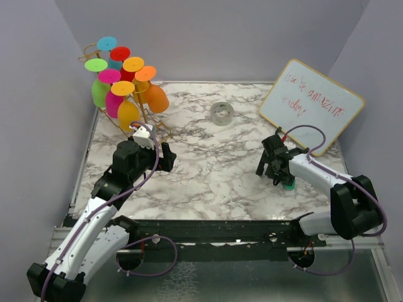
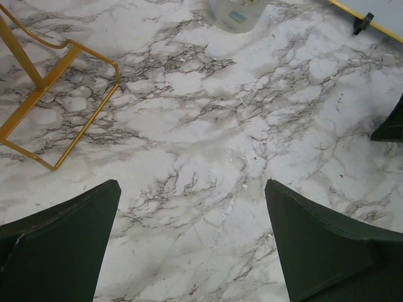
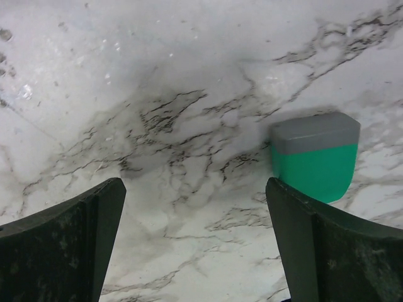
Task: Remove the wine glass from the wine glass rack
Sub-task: Move the distractor to the center of the board.
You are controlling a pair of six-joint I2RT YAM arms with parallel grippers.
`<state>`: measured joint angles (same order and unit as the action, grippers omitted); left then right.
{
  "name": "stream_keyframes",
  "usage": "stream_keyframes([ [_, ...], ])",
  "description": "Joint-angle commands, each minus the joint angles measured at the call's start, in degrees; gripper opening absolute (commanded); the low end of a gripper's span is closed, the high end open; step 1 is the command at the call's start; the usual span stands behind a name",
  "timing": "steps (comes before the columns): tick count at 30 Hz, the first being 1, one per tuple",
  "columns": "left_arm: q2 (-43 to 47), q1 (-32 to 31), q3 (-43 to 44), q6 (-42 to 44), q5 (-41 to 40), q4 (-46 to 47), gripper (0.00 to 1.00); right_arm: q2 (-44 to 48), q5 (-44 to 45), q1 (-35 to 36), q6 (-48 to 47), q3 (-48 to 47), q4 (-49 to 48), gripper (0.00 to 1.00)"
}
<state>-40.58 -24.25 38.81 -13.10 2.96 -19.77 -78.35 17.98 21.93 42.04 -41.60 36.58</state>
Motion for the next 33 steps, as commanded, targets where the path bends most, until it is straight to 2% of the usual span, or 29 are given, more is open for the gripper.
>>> stream_keyframes([
  [1,1.21,-0.10,0.13,-0.06,-0.51,0.62,0.99,-0.50,2.68,-2.90,2.80,1.13,1.97,1.00],
  [10,2.44,-0.10,-0.12,0.24,-1.31,-0.09,0.99,1.51,-0.62,-11.05,0.53,2.92,-1.13,1.00],
  [23,1.59,-0.10,0.71,0.52,-1.41,-0.07,0.99,-2.15,-1.67,-16.07,-5.84,1.75,-6.10,1.00],
  [28,2.28,-0.10,0.67,0.83,-2.14,-0.09,0.99,-2.17,-7.17,-18.59,-5.54,1.42,-7.56,1.00],
  [33,1.96,-0.10,0.68,-0.08,-2.55,-0.19,0.99,1.80,-13.08,-18.59,-7.09,1.45,-9.21,1.00],
])
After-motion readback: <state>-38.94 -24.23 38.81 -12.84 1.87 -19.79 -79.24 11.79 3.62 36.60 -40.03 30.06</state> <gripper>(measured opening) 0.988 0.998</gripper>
